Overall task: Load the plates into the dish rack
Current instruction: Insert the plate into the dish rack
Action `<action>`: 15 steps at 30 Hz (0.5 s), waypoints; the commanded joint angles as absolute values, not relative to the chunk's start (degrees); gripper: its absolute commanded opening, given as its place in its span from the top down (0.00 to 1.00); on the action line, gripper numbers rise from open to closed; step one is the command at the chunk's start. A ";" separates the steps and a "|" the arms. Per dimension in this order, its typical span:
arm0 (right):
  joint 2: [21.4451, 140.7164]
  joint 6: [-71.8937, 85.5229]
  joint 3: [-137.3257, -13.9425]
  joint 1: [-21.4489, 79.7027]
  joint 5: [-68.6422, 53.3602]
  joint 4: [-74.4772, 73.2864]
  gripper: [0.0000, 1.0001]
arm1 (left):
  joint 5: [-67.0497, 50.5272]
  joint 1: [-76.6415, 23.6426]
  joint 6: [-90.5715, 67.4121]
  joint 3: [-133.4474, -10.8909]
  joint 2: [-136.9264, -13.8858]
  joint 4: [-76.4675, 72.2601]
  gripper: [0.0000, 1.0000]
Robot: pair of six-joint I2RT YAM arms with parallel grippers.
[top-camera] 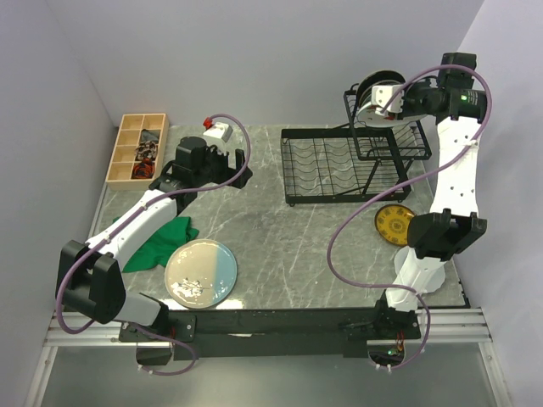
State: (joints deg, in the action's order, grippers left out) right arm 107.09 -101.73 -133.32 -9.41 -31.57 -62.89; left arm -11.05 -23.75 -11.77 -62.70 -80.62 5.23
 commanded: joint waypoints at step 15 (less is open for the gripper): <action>108.10 -97.30 -130.69 -9.58 -32.25 -55.46 0.57 | -10.46 -23.64 -12.57 -65.13 -79.01 4.66 0.01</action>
